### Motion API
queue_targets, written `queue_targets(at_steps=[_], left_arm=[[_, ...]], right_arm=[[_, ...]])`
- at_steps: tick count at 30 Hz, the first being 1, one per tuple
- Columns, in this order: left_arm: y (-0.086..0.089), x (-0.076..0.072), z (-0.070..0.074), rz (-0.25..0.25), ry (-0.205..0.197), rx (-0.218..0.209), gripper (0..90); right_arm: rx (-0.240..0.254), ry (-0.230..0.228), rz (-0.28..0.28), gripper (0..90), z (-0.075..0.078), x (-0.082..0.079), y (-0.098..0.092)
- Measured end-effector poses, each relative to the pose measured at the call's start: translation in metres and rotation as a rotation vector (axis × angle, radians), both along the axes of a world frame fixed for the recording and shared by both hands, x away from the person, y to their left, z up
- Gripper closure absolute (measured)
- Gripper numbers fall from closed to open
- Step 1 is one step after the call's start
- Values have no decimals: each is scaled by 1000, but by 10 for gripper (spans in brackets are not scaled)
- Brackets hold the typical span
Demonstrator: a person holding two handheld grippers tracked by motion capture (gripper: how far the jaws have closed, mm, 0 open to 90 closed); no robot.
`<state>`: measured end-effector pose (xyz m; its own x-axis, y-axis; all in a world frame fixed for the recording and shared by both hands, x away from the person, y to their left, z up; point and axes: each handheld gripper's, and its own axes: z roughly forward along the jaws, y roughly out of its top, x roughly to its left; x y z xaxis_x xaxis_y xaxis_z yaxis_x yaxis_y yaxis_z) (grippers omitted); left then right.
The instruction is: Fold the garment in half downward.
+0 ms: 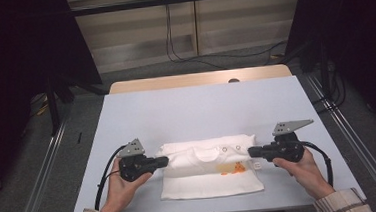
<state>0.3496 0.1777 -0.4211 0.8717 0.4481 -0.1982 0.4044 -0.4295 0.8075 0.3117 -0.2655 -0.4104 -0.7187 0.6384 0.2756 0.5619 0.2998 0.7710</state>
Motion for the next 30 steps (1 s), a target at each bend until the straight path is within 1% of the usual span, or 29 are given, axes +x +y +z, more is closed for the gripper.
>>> queue_targets(at_steps=[1,2,6,8,9,13,16,19,20,21,23,25,27,30], left_arm=[[0,0,-1,1,1,0,869],[0,-1,-1,-4,2,7,869],[-1,-1,-4,-7,12,8,869],[-2,-3,-6,-13,17,24,868],[-3,-3,-7,-16,13,33,868],[-3,-3,-9,-25,30,40,866],[-3,-5,-11,-27,32,48,866],[-2,-8,-10,-36,35,53,866],[-2,-9,-11,-39,36,62,866],[-1,-9,-12,-41,39,58,866],[0,-11,-13,-47,49,65,865],[-1,-11,-14,-55,55,71,864],[-2,-11,-16,-73,73,83,862],[-4,-11,-20,-82,88,103,858]], right_arm=[[-8,2,9,871,-1,0,0],[-10,5,7,871,-1,-1,0],[-13,14,10,871,-4,0,0],[-17,17,11,870,-5,-1,0],[-22,24,15,870,-6,-1,1],[-39,47,26,866,-13,-3,2],[-48,62,35,866,-17,-5,3],[-52,64,43,866,-17,-8,4],[-54,65,45,866,-17,-9,5],[-55,68,47,866,-18,-10,6],[-64,68,54,866,-20,-11,7],[-74,79,58,864,-22,-13,8],[-86,86,61,863,-25,-13,9],[-93,99,70,858,-27,-13,10]])
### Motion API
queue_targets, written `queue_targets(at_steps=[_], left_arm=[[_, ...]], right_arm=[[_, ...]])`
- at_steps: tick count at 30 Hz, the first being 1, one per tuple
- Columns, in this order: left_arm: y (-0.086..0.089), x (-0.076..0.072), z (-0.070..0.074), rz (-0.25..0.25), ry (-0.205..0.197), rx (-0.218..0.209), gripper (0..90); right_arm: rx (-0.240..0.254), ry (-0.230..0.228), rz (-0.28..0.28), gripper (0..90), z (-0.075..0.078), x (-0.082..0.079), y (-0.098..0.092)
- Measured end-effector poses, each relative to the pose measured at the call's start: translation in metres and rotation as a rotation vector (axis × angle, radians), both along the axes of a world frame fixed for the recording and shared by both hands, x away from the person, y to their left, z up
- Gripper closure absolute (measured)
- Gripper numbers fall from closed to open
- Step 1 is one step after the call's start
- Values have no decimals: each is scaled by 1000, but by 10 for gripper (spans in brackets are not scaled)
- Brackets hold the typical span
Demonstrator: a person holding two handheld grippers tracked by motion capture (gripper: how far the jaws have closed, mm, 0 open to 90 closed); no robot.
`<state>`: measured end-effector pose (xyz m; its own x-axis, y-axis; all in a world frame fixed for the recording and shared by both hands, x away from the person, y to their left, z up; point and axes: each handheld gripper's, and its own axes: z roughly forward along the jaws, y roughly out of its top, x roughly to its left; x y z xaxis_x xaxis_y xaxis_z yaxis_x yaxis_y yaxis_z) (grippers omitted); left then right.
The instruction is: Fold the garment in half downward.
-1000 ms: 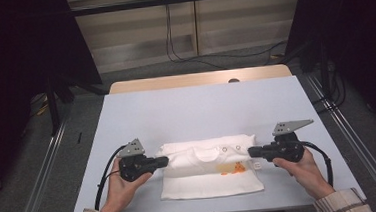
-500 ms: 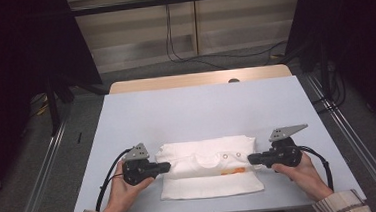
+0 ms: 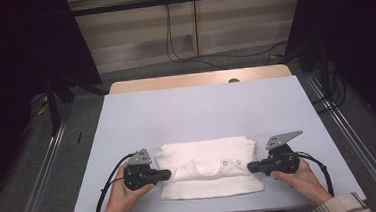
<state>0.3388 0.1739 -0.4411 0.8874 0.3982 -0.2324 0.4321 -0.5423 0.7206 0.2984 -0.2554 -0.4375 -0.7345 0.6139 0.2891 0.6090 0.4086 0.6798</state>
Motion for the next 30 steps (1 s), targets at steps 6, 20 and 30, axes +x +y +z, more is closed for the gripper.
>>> queue_targets(at_steps=[6,20,30], left_arm=[[0,-2,-2,-16,15,10,832],[2,-12,-1,-48,2,5,757],[5,-16,-2,-42,13,-22,691]], right_arm=[[-12,19,3,806,-5,-2,1],[-37,2,17,748,-3,-12,5],[-53,-16,22,713,-3,-19,6]])
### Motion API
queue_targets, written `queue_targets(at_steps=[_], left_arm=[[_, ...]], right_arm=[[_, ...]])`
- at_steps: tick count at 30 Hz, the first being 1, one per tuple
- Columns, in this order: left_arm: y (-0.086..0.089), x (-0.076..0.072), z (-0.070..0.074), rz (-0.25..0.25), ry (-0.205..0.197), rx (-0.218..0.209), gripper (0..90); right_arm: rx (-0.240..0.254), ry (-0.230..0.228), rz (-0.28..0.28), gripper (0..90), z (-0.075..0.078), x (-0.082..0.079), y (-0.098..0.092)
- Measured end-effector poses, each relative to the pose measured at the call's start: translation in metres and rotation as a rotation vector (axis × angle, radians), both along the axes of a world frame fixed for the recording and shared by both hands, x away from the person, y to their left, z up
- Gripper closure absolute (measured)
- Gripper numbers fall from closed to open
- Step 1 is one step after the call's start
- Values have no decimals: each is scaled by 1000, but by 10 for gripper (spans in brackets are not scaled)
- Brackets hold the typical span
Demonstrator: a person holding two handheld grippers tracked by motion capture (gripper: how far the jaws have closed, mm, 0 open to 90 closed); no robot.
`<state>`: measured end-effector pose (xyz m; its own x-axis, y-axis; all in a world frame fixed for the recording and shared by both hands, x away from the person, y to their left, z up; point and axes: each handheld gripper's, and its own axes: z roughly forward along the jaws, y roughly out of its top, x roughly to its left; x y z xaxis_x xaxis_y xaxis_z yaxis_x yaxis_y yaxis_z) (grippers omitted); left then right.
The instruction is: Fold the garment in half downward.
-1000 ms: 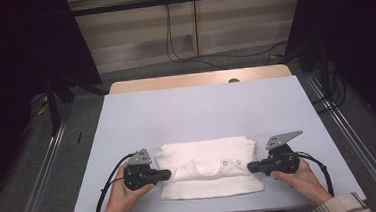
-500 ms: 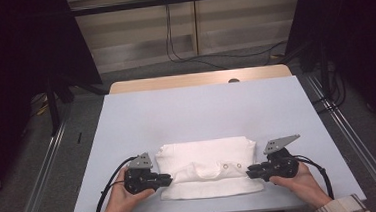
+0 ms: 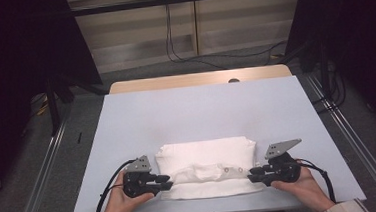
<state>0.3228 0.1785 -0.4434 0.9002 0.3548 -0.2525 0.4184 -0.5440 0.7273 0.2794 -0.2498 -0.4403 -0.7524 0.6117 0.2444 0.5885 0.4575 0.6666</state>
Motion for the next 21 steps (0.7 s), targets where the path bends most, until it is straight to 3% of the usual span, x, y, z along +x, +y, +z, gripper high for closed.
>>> queue_targets(at_steps=[8,14,21], left_arm=[[4,-5,0,9,-8,-13,706],[8,-10,-2,29,6,-41,683],[7,-12,-2,16,0,-43,637]], right_arm=[[3,-10,-6,684,1,-5,-1],[14,-14,-14,670,3,-9,-2],[22,-28,-17,665,3,-14,-3]])
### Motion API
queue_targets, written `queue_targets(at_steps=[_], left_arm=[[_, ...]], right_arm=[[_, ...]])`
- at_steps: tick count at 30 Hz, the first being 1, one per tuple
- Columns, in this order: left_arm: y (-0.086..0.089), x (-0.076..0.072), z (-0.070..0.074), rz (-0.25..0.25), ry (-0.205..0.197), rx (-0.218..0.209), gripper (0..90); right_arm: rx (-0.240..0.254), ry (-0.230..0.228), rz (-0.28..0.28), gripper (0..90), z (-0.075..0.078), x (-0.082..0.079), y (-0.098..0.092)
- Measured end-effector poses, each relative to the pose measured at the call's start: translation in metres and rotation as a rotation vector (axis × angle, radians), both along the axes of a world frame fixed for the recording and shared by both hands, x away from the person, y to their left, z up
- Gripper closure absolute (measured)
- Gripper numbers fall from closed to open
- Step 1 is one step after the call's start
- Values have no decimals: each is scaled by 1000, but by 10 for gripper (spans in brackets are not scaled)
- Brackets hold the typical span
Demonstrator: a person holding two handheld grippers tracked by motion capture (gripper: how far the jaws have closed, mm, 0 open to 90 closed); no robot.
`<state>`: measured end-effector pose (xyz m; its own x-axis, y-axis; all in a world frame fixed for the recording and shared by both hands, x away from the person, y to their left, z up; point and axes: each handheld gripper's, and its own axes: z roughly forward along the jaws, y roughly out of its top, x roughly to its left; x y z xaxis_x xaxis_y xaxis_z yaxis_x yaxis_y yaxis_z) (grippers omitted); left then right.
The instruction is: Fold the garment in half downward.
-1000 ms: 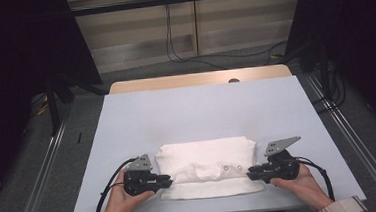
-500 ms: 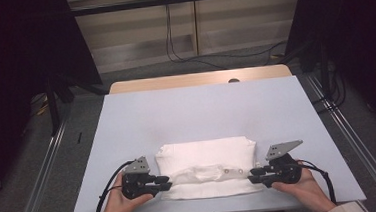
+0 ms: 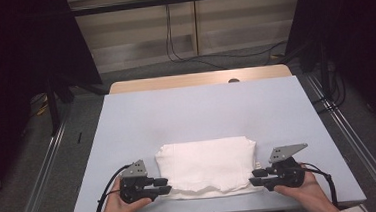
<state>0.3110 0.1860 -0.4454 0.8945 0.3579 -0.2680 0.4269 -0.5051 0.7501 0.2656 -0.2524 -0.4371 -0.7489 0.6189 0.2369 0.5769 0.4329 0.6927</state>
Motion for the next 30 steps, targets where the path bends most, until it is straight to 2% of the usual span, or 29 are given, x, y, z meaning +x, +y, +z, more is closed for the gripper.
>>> queue_targets(at_steps=[7,10,12,14,17,20,23,27,30], left_arm=[[4,0,0,52,-1,-26,510],[6,1,0,83,-22,-21,448],[6,1,1,105,-41,-36,426],[7,1,1,134,-59,-47,351],[10,1,3,168,-90,-64,318],[11,2,5,205,-105,-82,241],[13,2,6,237,-132,-80,179],[16,3,9,273,-171,-84,99],[19,3,10,305,-175,-115,81]], right_arm=[[10,-18,-27,637,-3,2,-1],[20,-40,-55,593,-2,2,-2],[29,-50,-70,553,-2,2,-2],[42,-66,-85,527,-1,3,-3],[55,-82,-104,475,0,3,-4],[64,-93,-128,393,0,4,-5],[75,-101,-152,305,0,6,-7],[103,-112,-218,174,2,7,-12],[121,-144,-281,118,5,7,-16]])
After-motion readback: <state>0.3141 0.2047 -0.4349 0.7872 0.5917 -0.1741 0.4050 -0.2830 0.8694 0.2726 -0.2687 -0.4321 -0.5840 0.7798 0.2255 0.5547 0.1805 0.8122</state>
